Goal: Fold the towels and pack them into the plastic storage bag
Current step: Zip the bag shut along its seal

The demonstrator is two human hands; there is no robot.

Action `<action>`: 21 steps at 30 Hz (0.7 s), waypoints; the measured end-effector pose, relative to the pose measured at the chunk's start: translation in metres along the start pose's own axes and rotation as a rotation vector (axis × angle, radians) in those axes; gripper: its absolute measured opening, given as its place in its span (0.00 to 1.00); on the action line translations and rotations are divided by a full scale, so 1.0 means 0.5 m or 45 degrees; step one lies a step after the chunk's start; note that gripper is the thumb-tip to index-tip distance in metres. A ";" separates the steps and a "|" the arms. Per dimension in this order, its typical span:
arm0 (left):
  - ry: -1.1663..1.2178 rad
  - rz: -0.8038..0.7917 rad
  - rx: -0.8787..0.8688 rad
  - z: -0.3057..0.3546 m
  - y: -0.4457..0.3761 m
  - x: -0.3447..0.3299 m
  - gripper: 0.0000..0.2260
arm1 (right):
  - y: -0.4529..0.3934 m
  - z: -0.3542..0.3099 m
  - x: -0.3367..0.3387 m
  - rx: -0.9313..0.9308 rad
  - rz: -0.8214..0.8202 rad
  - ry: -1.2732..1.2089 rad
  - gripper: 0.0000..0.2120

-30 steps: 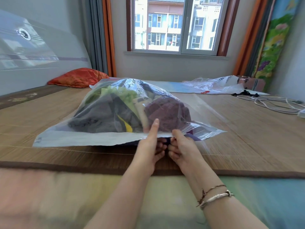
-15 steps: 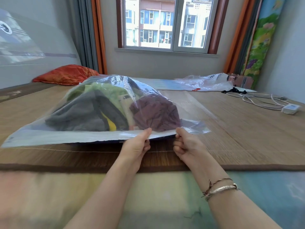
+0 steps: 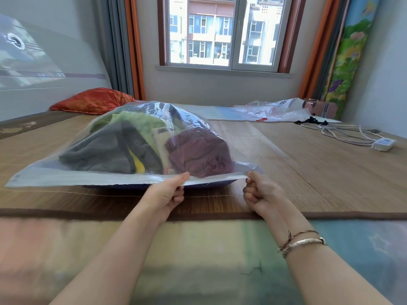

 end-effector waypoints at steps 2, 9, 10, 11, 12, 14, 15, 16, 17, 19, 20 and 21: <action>0.011 0.004 0.010 0.001 -0.001 0.000 0.11 | 0.002 -0.012 0.013 -0.021 -0.007 -0.016 0.15; 0.049 0.122 -0.014 -0.010 -0.001 -0.020 0.11 | 0.007 -0.034 0.051 -0.029 -0.100 0.241 0.16; 0.086 0.161 -0.015 -0.013 0.001 -0.028 0.11 | 0.008 -0.034 0.052 -0.049 -0.117 0.241 0.17; 0.127 0.196 -0.014 -0.015 0.005 -0.038 0.11 | 0.009 -0.036 0.053 -0.092 -0.144 0.217 0.19; 0.165 0.223 -0.015 -0.019 0.009 -0.048 0.10 | 0.010 -0.040 0.054 -0.142 -0.172 0.191 0.21; 0.222 0.226 -0.022 -0.026 0.017 -0.072 0.11 | 0.007 -0.051 0.063 -0.183 -0.187 0.255 0.23; 0.238 0.212 -0.014 -0.031 0.020 -0.084 0.14 | 0.005 -0.057 0.069 -0.167 -0.174 0.353 0.21; 0.228 0.184 0.001 -0.039 0.024 -0.100 0.15 | 0.004 -0.062 0.076 -0.141 -0.165 0.453 0.18; 0.198 0.144 0.022 -0.048 0.030 -0.118 0.15 | 0.002 -0.066 0.082 -0.122 -0.172 0.529 0.15; 0.069 0.056 0.048 -0.067 0.039 -0.158 0.16 | 0.000 -0.073 0.091 -0.100 -0.232 0.605 0.13; -0.003 0.016 0.043 -0.078 0.042 -0.180 0.16 | -0.002 -0.076 0.094 -0.089 -0.270 0.624 0.13; -0.066 -0.028 0.033 -0.088 0.044 -0.201 0.16 | -0.005 -0.079 0.096 -0.079 -0.305 0.631 0.14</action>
Point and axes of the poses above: each hand's wrist, its own y-axis away from the middle knuckle, its own x-axis out of the back of the hand, z = x × y, the point moved 1 cm from there along -y, towards the middle knuckle, and after that the axes turned 2 degrees about x, right-handed, at the moved point
